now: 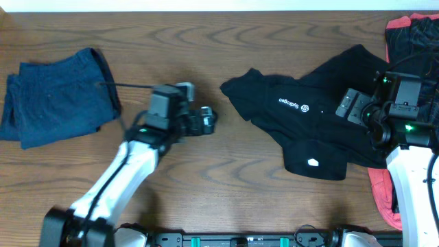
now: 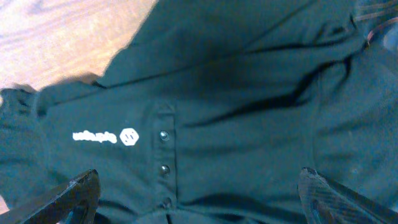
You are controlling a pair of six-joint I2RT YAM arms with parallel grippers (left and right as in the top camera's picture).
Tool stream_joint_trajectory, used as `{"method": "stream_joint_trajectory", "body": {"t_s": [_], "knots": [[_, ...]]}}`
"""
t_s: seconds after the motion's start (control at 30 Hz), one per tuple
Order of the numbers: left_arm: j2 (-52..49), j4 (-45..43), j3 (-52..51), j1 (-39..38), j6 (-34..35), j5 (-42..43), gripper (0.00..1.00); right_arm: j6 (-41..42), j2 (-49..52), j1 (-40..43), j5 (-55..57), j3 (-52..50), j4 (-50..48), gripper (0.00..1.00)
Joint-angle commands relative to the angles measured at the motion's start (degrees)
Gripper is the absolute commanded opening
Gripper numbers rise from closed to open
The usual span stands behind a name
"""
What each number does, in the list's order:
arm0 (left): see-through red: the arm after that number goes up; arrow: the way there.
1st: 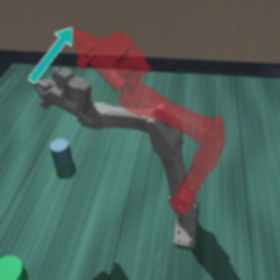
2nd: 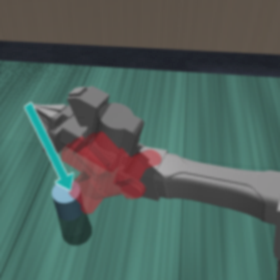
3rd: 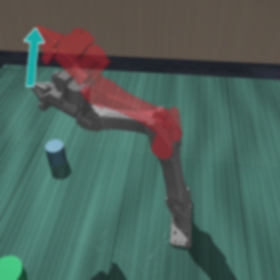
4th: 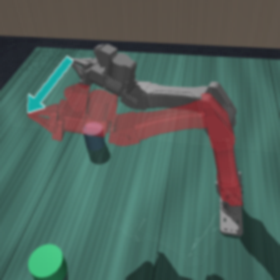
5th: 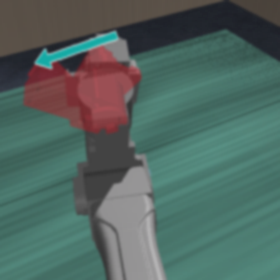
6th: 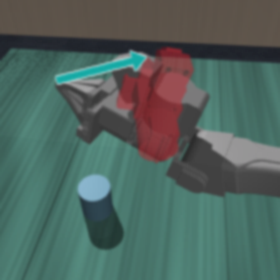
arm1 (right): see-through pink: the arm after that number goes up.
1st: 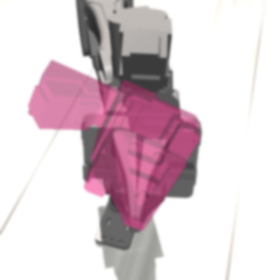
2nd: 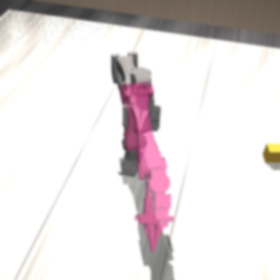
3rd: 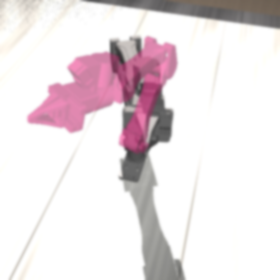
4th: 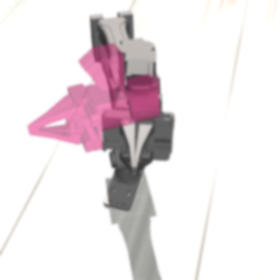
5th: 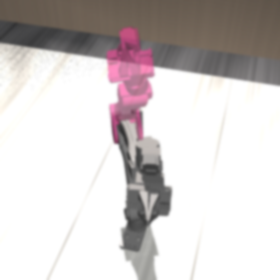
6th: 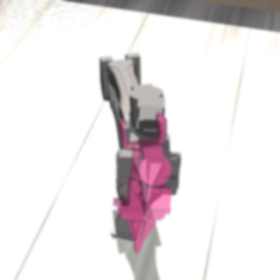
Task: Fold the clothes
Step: 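Grasp the shirt's left edge with the left gripper and drag it leftward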
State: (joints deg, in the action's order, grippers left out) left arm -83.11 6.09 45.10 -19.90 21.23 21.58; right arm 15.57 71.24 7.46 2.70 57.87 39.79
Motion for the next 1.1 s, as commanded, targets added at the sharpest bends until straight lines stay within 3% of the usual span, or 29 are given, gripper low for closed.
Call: {"method": "stream_joint_trajectory", "body": {"t_s": [0.0,0.37,0.97,1.03,1.07], "knots": [[-5.7,-5.73,0.76,-5.25,6.73,0.48,1.0,0.26,-0.48,0.39,0.5,0.37,0.52,0.99],[-22.53,-29.57,0.76,-17.53,13.6,-0.26,0.94,0.22,-0.48,0.39,0.52,0.37,2.1,0.99],[-29.88,-43.47,0.79,-19.41,14.69,-17.79,0.73,0.22,-0.48,0.39,0.5,0.37,5.55,0.99],[-29.94,-43.91,0.79,-19.41,14.91,-17.77,0.68,0.22,-0.48,0.39,0.52,0.37,5.64,0.99],[-29.94,-43.93,0.79,-19.41,15.1,-17.77,0.61,0.22,-0.48,0.39,0.5,0.37,5.64,0.99]]}}
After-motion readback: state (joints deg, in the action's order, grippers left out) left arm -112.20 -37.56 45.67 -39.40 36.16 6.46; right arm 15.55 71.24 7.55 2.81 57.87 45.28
